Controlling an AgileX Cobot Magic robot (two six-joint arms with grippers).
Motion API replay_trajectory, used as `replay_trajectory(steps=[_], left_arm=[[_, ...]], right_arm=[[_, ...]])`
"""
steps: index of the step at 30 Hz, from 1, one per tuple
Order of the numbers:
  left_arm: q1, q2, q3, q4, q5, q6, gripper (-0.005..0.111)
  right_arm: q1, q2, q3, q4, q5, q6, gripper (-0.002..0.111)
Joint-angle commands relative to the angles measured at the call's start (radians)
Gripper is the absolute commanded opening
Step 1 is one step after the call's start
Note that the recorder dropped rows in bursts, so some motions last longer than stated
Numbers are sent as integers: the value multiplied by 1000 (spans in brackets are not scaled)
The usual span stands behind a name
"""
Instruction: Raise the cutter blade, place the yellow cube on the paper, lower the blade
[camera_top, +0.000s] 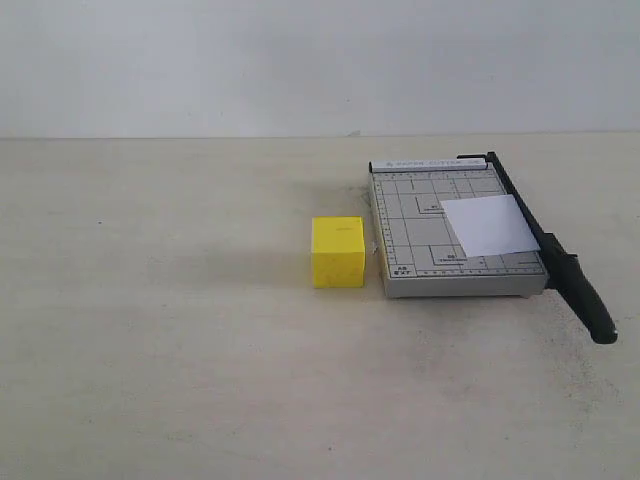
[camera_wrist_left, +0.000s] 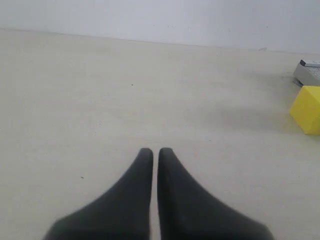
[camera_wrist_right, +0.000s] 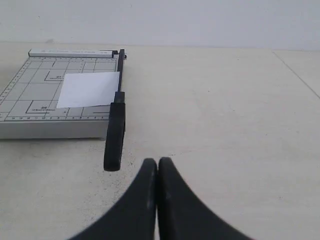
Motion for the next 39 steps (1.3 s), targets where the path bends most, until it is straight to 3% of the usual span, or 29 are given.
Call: replay_trajectory(steps=[1,3,7,12,15,22,27,30,35,39], left_arm=[[0,-3,-3,-2,-20,-9,4],[0,-3,-3,-2,-20,-9,4],[0,-3,-3,-2,-20,-9,4],[0,-3,-3,-2,-20,-9,4],[0,-3,-3,-2,-20,-9,4],[0,-3,-3,-2,-20,-9,4],[0,-3,-3,-2,-20,-9,4],[0,-3,-3,-2,-20,-9,4],[0,-3,-3,-2,-20,-9,4],[0,-3,-3,-2,-20,-9,4]], right_arm=[[1,-5,-1,-28,-11,-35,0],[1,-5,-1,-104,-29,-122,0],[1,-5,-1,-96,-115,-90,0],[1,-5,-1,325,-302,268,0],[1,-5,-1,389,-327,382,0],[1,-5,-1,396,-235,406,0],[3,-5,-1,364,-497,271,0],[3,152,-85,252,-487,226,0],[3,650,-225,-9,-457,196,0],[3,968,-333,-47,-440,169,0]])
